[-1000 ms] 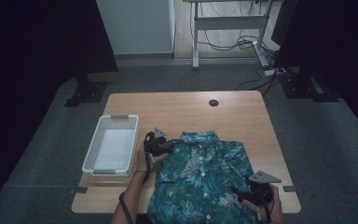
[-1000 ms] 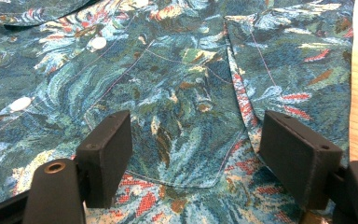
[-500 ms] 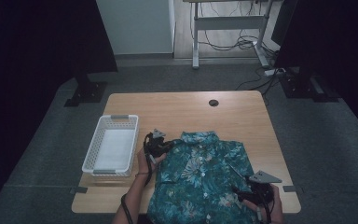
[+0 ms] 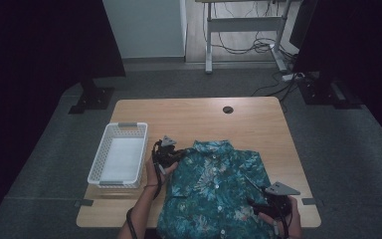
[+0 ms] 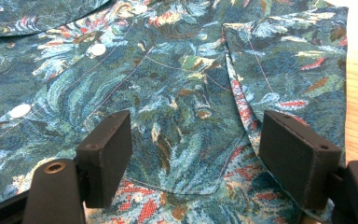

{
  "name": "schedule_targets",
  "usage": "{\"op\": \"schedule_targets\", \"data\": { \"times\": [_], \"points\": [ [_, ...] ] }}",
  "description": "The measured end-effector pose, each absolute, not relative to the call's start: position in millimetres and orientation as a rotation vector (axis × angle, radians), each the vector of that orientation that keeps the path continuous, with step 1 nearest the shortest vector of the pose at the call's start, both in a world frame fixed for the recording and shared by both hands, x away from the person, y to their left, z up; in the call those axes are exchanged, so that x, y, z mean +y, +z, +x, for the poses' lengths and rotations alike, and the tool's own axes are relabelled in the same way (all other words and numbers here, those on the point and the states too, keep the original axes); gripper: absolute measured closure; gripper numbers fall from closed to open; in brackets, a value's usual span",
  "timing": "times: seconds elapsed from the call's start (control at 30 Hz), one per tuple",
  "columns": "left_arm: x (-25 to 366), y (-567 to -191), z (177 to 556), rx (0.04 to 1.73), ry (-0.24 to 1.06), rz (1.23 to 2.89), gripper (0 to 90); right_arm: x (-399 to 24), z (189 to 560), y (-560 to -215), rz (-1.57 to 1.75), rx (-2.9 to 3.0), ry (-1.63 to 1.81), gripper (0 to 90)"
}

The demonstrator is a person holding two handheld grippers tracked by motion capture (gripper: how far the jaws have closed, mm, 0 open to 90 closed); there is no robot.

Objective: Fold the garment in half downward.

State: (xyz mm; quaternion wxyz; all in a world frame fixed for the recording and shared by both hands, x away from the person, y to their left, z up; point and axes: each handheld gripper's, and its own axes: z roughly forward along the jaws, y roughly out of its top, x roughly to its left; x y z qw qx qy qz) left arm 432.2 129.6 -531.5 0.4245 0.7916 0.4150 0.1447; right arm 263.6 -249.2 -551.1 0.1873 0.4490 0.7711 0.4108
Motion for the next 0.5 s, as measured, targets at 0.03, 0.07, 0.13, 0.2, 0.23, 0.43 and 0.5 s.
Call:
{"op": "schedule_targets", "data": {
  "times": [0.03, 0.07, 0.13, 0.2, 0.23, 0.43, 0.5],
  "points": [
    [129.6, -530.7, 431.9, 1.034, 0.365, 1.983, 84.7, -249.2, 263.5, -551.0, 1.264, 2.170, 1.156, 25.1],
    [129.4, -530.1, 431.6, 1.033, 0.365, 1.983, 84.7, -249.2, 263.6, -550.8, 1.265, 2.169, 1.156, 25.0],
    [129.2, -529.4, 430.9, 1.031, 0.369, 1.984, 84.7, -249.3, 263.8, -550.3, 1.262, 2.167, 1.155, 25.1],
    [129.2, -528.7, 430.4, 1.031, 0.372, 1.981, 84.7, -249.3, 264.1, -549.2, 1.261, 2.163, 1.158, 25.1],
    [129.1, -528.2, 430.0, 1.030, 0.374, 1.979, 84.7, -249.6, 264.5, -548.5, 1.261, 2.160, 1.160, 25.2],
    [128.0, -524.7, 427.3, 1.015, 0.384, 1.985, 84.7, -250.3, 265.9, -546.8, 1.265, 2.149, 1.157, 25.6],
    [127.8, -523.9, 426.8, 1.013, 0.384, 1.984, 84.7, -248.9, 266.3, -546.9, 1.258, 2.154, 1.151, 25.7]
  ]
}}
